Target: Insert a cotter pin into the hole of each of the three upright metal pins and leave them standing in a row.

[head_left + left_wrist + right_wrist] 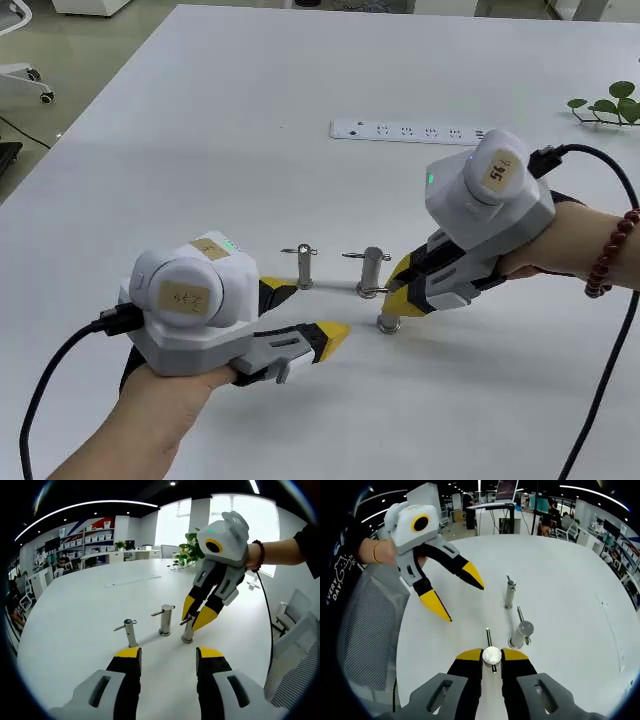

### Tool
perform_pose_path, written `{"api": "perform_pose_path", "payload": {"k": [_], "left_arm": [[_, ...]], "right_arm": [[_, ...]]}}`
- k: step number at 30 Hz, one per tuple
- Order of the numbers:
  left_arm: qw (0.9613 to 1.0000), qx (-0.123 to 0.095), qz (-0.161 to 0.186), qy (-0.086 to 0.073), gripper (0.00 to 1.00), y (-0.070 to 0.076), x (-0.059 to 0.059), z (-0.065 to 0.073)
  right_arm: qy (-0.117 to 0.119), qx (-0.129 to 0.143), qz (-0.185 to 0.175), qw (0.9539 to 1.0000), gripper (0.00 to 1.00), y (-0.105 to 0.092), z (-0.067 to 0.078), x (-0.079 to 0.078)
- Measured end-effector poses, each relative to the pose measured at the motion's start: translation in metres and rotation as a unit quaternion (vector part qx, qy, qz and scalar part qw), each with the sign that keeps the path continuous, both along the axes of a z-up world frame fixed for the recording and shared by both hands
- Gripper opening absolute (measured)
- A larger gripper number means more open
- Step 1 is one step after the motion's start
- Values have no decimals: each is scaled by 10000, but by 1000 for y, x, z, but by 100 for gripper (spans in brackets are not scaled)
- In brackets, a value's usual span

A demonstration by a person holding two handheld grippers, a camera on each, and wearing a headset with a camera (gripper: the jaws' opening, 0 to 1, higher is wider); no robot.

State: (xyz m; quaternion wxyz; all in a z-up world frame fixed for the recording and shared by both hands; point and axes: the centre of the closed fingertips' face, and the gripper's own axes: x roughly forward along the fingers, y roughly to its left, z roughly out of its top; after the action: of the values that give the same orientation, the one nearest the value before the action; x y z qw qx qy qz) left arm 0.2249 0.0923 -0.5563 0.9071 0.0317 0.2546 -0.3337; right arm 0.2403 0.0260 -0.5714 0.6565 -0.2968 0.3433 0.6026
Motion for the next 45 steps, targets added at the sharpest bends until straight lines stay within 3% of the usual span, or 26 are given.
{"api": "perform_pose_path", "payload": {"k": [24,45], "left_arm": [[9997,66,207,-119,43,15,-2,6],[9996,127,189,-157,43,19,-6,5]], "right_arm": [[-177,-109,-219,9995,8,-30,8,26],[-211,-205,-194,9994,8,-47,0,41]]}}
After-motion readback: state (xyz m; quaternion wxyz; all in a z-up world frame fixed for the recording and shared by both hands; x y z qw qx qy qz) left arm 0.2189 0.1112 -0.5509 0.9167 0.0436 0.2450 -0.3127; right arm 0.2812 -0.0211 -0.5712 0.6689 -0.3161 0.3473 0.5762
